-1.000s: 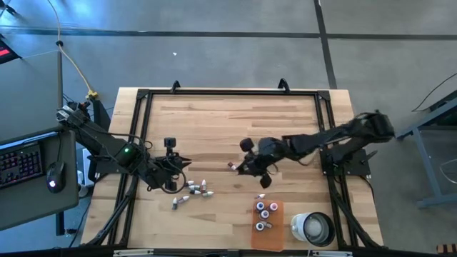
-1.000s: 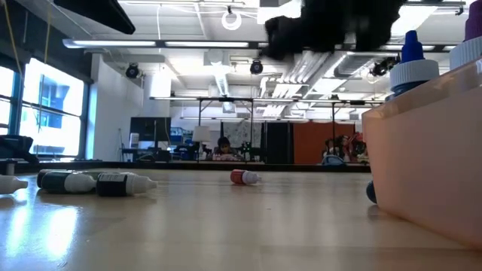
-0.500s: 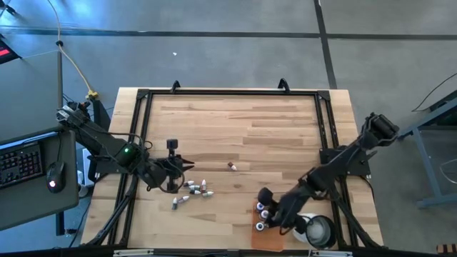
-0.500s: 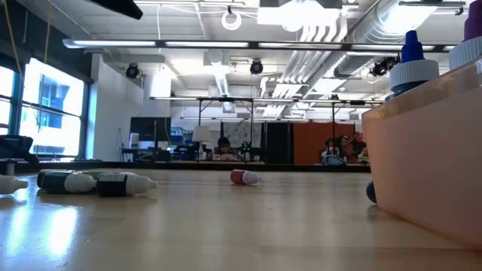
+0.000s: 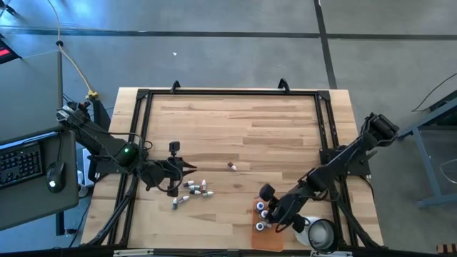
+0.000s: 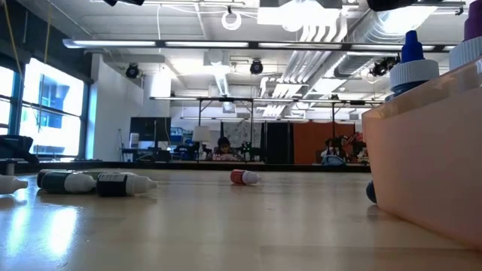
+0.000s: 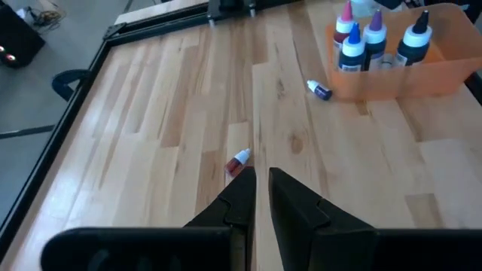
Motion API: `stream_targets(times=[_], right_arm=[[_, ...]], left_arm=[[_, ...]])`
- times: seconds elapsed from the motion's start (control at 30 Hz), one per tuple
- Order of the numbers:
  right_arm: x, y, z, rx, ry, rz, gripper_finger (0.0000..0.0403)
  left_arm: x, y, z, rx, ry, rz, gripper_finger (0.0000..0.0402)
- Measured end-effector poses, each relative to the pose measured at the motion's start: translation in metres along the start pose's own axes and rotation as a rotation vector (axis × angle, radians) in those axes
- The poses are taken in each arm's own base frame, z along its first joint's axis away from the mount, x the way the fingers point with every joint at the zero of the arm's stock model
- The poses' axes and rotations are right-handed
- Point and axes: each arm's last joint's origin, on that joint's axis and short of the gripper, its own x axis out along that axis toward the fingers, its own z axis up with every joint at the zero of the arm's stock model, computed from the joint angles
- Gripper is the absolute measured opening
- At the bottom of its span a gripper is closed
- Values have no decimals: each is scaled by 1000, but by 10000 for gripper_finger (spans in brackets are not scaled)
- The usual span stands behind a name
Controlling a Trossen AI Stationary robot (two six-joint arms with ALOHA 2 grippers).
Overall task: Pick & Place food coloring
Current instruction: Put the top right small green food coloring bottle into the orange bin, then put the top small orange food coloring bottle into the orange bin
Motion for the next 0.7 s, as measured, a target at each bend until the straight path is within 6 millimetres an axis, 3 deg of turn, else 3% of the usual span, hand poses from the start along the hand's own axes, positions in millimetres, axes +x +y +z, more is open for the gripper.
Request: stream_targets(times=[0.37, 0.5, 0.7], right_arm=[[0, -2, 1, 76, -17, 12, 110], [0, -3, 3, -34, -42, 2, 114], [-1, -9, 11, -157, -85, -169, 108]], left_arm=[[0, 0, 1, 5, -7, 7, 37], [0, 0, 4, -12, -33, 8, 37], [-1, 2, 10, -100, -103, 112, 37]])
